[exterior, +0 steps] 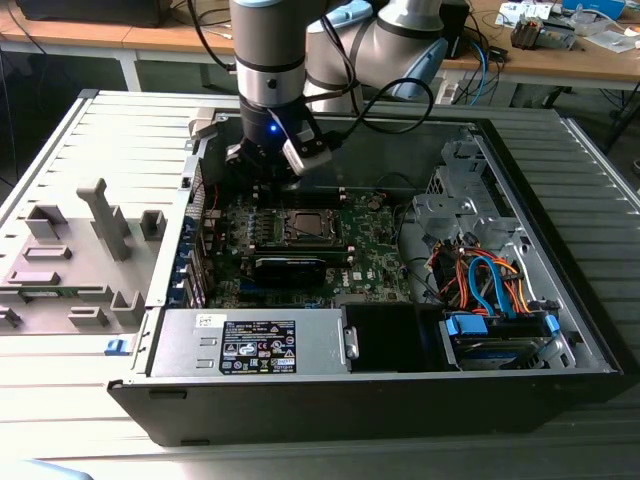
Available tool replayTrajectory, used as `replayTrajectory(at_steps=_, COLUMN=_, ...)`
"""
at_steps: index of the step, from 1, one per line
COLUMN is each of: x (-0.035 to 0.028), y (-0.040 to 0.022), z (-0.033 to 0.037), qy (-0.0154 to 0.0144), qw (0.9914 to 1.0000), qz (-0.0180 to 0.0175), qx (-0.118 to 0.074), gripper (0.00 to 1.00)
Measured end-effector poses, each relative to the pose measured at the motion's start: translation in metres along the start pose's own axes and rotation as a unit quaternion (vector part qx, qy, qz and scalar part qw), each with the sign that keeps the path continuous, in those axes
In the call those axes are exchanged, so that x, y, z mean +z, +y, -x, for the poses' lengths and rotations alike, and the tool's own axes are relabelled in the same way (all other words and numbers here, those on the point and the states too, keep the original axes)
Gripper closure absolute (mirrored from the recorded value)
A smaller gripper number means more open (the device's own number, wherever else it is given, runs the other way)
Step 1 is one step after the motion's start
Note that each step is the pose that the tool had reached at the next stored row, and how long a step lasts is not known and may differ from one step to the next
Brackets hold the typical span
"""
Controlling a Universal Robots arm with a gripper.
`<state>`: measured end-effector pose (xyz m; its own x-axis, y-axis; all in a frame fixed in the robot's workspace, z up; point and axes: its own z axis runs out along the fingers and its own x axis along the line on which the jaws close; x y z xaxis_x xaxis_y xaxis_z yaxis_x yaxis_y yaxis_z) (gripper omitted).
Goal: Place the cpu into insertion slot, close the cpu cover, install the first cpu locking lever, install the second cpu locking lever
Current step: 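Install the first cpu locking lever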
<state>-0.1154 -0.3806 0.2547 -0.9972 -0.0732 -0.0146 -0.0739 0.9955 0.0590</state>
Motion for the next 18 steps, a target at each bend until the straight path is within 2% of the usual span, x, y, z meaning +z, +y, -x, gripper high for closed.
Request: replayTrajectory(at_steps=18, x=-0.0001, y=0.0004, z=-0.0058, qy=0.0, qw=1.0, qz=0.0, qx=0.0, gripper=0.89)
